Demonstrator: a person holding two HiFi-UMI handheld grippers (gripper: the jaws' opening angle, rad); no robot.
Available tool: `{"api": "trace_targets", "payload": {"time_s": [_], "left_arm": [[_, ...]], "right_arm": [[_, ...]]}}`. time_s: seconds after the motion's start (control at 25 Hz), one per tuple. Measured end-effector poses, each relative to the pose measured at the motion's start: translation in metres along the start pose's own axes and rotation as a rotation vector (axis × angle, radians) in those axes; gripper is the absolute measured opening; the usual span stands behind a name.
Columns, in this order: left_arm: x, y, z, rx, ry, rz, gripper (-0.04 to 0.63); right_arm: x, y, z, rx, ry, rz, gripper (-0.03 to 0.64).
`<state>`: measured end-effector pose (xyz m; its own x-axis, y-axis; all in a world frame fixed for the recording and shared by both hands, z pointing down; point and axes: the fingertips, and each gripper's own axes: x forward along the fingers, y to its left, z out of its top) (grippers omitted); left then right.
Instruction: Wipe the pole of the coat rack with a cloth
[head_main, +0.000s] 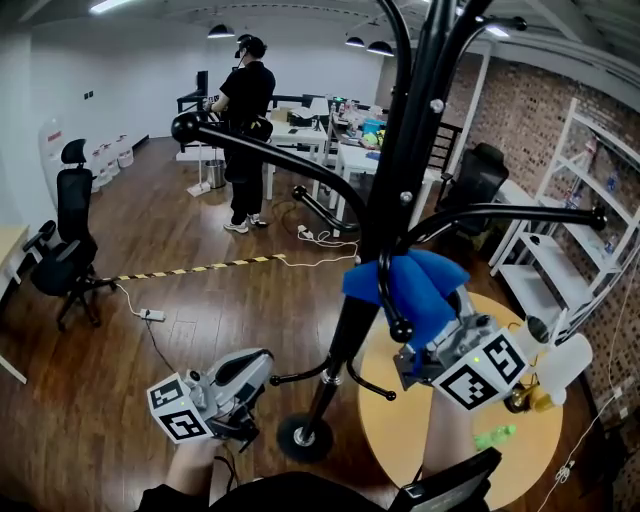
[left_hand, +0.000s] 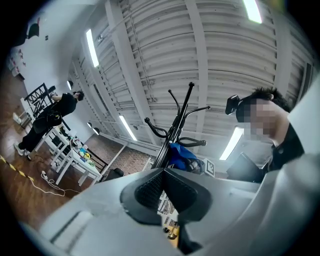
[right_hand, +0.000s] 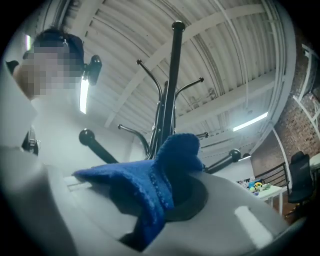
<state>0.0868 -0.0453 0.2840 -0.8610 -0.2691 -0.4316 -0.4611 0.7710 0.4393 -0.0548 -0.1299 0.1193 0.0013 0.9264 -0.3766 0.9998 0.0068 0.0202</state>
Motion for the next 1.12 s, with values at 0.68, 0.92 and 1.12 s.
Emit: {"api": "trace_targets", "payload": {"time_s": [0.68,0.92,1.12], "left_arm": [[-0.004,0.007,0.019,0.024,-0.058,-0.019,0.002],[0.011,0.002,0.013,0.01,-0.047,-0.063,0.002],[0.013,0.0,0.01,0.004,-0.046,-0.069,0.002]], "right_arm": [[-0.051,-0.016,0.169,-0.101,-0.416,-0.107,0.112],[-0.073,-0.016,0.192,-0.126,-0.468,-0.141,0.119],[-0.056,-0.012,0.17,-0.091,-0.405,-0.105,0.112]]}}
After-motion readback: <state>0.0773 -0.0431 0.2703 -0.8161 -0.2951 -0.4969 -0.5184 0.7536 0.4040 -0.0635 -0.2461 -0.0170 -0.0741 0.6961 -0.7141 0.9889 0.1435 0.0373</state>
